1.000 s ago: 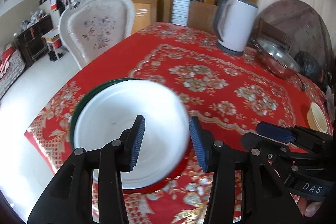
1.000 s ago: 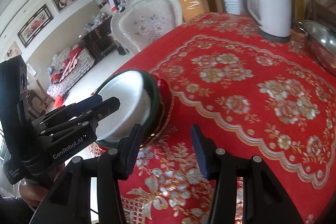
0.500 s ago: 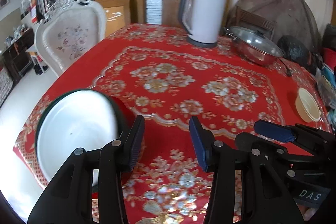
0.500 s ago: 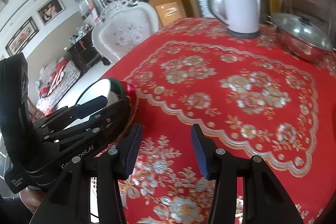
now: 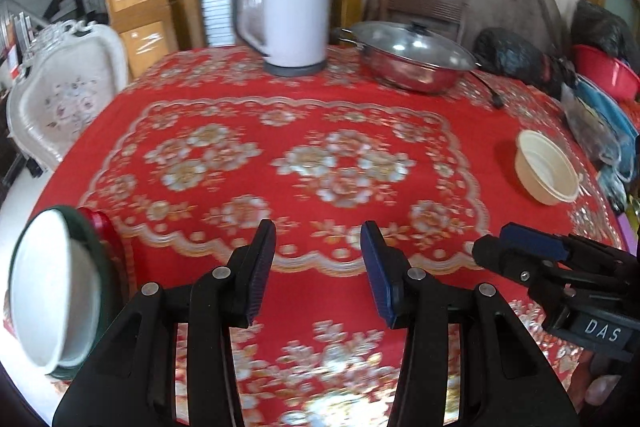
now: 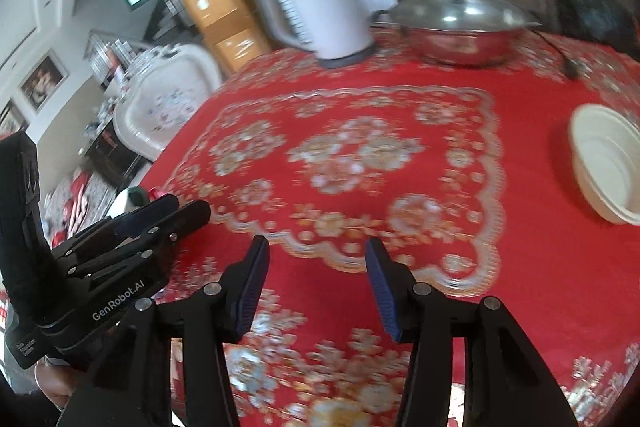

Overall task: Organize plates and bowls
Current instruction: 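Move the left tool to the cream plastic bowl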

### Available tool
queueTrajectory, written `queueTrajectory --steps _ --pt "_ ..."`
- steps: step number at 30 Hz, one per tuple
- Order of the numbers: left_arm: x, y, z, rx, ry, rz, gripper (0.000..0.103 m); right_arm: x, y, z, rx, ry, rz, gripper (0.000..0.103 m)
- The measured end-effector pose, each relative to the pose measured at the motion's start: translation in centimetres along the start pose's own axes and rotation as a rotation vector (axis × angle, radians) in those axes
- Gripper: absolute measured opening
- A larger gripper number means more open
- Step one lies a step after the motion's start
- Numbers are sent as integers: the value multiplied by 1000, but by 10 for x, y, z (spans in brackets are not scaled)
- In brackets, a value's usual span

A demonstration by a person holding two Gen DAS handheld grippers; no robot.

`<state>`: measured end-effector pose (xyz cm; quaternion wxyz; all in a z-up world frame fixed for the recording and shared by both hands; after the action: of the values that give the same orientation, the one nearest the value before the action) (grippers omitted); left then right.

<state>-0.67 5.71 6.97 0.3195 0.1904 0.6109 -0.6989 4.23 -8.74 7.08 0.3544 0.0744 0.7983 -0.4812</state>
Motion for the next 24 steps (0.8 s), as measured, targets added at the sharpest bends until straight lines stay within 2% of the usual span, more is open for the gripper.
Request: queueTrajectory --steps 13,24 --pt "3 46 115 135 121 -118 44 39 -55 120 172 252 60 52" --pt "1 92 193 170 171 -184 44 68 -78 196 283 417 73 53"
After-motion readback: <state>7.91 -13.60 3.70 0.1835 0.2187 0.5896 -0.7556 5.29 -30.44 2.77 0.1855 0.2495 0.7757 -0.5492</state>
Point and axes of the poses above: each gripper's, at about its wrist camera, not at the fingertips, and y roughly the way its jaws point, z to its right, x to its underside, the point moved 5 cm from there along y, roughly the way its jaws point, and after that the axes turned 13 degrees about -y, right-handed, at the moved point
